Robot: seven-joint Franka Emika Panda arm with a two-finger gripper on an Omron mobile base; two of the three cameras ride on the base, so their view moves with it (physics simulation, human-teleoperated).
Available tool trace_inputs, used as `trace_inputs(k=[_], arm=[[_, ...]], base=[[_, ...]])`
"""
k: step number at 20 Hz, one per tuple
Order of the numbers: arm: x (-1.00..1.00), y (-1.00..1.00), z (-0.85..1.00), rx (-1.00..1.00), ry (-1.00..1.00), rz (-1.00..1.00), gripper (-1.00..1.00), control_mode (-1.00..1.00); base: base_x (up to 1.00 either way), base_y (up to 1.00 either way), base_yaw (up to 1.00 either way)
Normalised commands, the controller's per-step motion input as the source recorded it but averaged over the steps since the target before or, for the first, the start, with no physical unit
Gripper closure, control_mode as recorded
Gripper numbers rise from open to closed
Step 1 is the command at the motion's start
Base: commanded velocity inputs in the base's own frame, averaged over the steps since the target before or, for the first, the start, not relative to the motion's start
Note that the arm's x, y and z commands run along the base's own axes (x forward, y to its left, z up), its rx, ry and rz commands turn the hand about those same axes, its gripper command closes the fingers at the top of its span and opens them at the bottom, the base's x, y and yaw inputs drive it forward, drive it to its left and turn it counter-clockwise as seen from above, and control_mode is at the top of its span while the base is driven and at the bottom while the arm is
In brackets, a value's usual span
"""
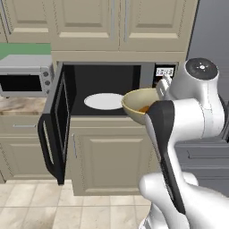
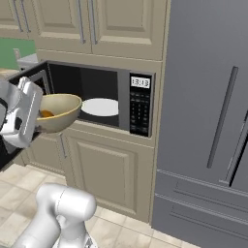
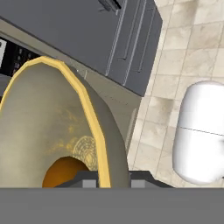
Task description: Pick the mushroom from the sink and place it in the bowl. Then pick the bowl and place it in the microwave. Then close the microwave door and press the start button.
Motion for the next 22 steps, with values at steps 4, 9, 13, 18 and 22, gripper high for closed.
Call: trace_inputs(k=[4, 9, 13, 18, 22], arm=[[1.0, 0.02, -0.77, 0.0, 0.02, 0.1, 1.0, -1.0], [1.0, 0.2, -0.47, 0.0, -0.03, 0.03, 1.0, -1.0], [1.0, 0.25, -0.06, 0.0, -0.01, 0.0, 1.0, -1.0], [1.0, 0.27, 0.0, 0.03, 0.07, 0.0, 1.0, -1.0], [1.0, 0.1, 0.0, 0.04, 0.19, -0.04, 1.0, -1.0]], base=[[0.0, 0.0, 0.0], [0.0, 0.0, 0.0], [0.0, 0.0, 0.0], [0.0, 0.0, 0.0], [0.0, 0.0, 0.0]])
